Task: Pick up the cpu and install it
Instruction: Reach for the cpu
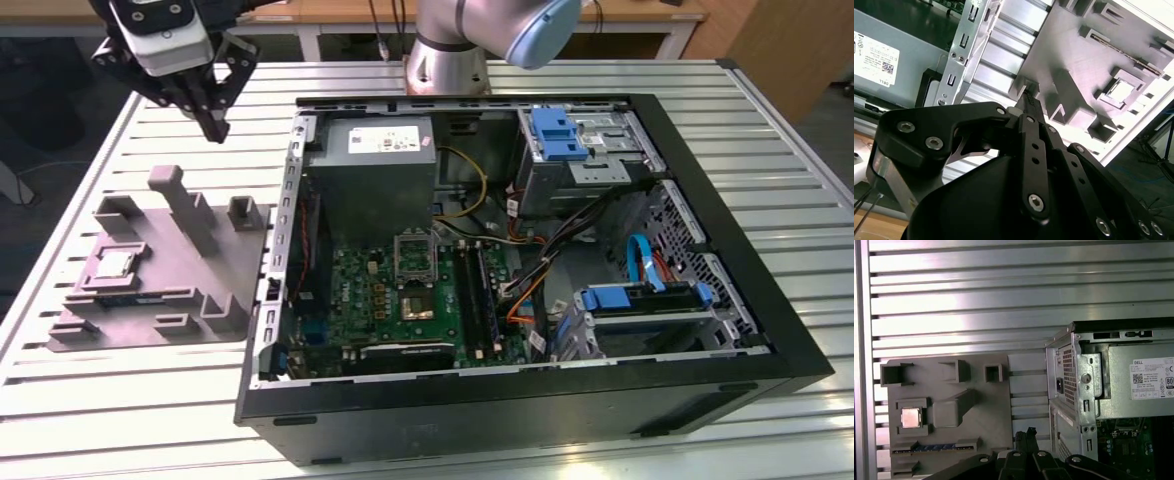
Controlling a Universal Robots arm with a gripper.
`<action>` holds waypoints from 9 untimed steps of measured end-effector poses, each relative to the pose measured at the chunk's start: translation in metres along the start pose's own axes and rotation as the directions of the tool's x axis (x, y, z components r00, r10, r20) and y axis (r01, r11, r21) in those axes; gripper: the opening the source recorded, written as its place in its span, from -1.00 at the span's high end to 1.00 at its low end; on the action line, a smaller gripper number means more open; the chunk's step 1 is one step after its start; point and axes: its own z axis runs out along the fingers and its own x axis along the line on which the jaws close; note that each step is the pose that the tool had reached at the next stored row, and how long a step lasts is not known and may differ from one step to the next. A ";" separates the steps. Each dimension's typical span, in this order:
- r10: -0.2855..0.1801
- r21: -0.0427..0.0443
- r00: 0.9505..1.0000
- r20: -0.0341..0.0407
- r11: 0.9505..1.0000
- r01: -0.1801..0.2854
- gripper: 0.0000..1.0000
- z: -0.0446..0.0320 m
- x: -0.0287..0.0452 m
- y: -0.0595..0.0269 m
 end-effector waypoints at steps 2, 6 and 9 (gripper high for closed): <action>0.000 0.000 1.000 -0.001 1.000 0.000 0.79 0.0002 0.0013 -0.0001; 0.000 0.000 1.000 -0.002 1.000 0.000 0.79 0.0005 0.0041 -0.0003; 0.000 0.000 1.000 -0.002 1.000 0.000 0.79 0.0007 0.0061 -0.0005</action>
